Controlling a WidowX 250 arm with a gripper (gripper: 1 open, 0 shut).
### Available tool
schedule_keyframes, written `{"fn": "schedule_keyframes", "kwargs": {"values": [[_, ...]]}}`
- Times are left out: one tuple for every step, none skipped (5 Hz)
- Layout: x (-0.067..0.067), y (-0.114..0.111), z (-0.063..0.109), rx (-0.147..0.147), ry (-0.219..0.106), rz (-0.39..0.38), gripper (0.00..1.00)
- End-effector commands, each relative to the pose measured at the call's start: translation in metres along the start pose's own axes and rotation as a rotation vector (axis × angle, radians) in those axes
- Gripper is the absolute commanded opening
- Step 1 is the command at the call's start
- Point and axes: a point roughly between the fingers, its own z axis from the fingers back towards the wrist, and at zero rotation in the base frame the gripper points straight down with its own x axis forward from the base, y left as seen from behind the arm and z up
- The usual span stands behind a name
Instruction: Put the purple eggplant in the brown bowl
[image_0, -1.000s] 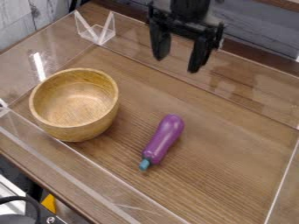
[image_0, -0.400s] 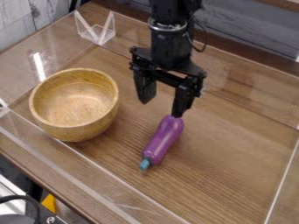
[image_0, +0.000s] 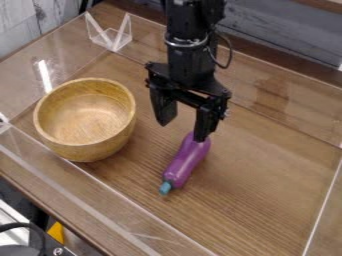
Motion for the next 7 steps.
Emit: {"fn": "schedule_keyframes", "kwargs": {"values": [[0.002, 0.003, 0.003, -0.006, -0.050, 0.008, 1.00], [0.001, 0.003, -0.004, -0.013, -0.062, 0.005, 1.00], [0.001, 0.004, -0.011, -0.020, -0.079, 0.001, 1.00], [0.000, 0.004, -0.017, -0.028, -0.087, 0.001, 1.00], [0.000, 0.004, -0.024, -0.038, -0.105, -0.001, 1.00], [0.001, 0.004, -0.029, -0.045, -0.119, -0.003, 1.00], [0.003, 0.004, -0.035, -0.049, -0.131, -0.005, 1.00]]}}
